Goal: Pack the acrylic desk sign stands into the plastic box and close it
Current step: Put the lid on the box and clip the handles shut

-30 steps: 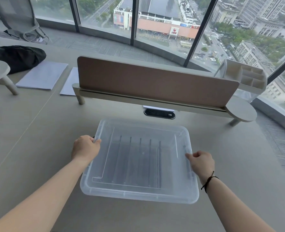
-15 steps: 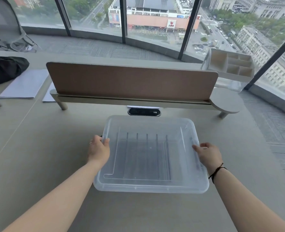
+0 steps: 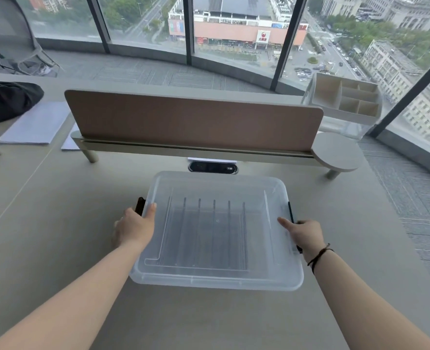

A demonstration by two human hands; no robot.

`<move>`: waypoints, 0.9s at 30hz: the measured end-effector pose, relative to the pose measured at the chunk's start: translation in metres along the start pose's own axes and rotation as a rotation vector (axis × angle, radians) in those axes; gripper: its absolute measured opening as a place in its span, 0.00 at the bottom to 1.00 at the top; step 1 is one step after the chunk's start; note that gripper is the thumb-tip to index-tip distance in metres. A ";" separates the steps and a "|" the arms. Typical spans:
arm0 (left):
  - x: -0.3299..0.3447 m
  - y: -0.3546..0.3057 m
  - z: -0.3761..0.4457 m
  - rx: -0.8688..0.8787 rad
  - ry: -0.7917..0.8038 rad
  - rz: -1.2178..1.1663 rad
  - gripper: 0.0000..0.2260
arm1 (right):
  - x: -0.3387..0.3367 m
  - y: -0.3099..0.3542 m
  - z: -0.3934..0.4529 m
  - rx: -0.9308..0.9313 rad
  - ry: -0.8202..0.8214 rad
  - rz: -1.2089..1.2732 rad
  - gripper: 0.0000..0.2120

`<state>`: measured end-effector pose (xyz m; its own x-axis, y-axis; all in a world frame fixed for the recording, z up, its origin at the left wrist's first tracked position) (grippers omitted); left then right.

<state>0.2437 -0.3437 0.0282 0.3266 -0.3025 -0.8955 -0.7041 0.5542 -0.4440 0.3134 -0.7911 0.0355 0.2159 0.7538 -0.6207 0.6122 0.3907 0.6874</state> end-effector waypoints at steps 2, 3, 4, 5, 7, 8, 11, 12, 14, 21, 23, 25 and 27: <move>-0.008 -0.007 -0.004 0.069 -0.041 0.073 0.33 | 0.000 0.000 0.000 -0.046 -0.050 -0.072 0.24; -0.011 -0.010 -0.005 0.107 -0.050 0.096 0.31 | 0.001 0.000 0.000 -0.048 -0.055 -0.090 0.23; -0.011 -0.012 -0.005 0.124 -0.049 0.102 0.29 | 0.002 -0.001 0.000 -0.048 -0.056 -0.099 0.22; -0.010 -0.013 -0.003 0.117 -0.034 0.090 0.28 | 0.003 -0.002 0.000 -0.045 -0.051 -0.101 0.22; -0.004 -0.011 -0.001 0.083 0.012 0.043 0.26 | 0.006 -0.003 0.001 -0.041 -0.045 -0.102 0.20; -0.001 -0.011 0.001 0.075 0.025 0.023 0.25 | 0.007 -0.003 0.000 -0.043 -0.048 -0.101 0.20; 0.000 -0.014 -0.001 0.054 0.006 0.017 0.24 | 0.007 -0.001 -0.002 -0.035 -0.075 -0.117 0.19; -0.001 -0.016 -0.003 0.059 -0.016 0.030 0.24 | 0.006 0.000 -0.003 -0.029 -0.087 -0.126 0.19; -0.003 -0.021 -0.008 0.082 -0.057 0.078 0.23 | 0.005 0.001 -0.006 -0.017 -0.105 -0.128 0.19; -0.005 -0.030 -0.019 0.157 -0.094 0.148 0.22 | 0.006 0.001 -0.010 0.020 -0.129 -0.089 0.17; -0.005 -0.031 -0.020 0.167 -0.092 0.159 0.22 | 0.006 0.004 -0.014 0.004 -0.146 -0.104 0.15; -0.005 -0.033 -0.021 0.169 -0.087 0.157 0.22 | 0.007 0.003 -0.016 -0.009 -0.156 -0.099 0.15; -0.005 -0.032 -0.022 0.174 -0.086 0.154 0.22 | 0.008 0.001 -0.017 -0.021 -0.157 -0.085 0.17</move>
<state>0.2504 -0.3774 0.0473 0.2810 -0.1412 -0.9493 -0.6333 0.7159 -0.2940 0.3028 -0.7758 0.0373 0.2809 0.6264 -0.7272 0.6176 0.4620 0.6365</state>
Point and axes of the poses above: each hand's wrist, its own z-axis towards the middle knuckle, its own x-axis out of the palm, y = z × x, the point moved 6 cm from there along z, towards the middle knuckle, and after that the axes turned 13 degrees about -y, right-handed, at the moved point
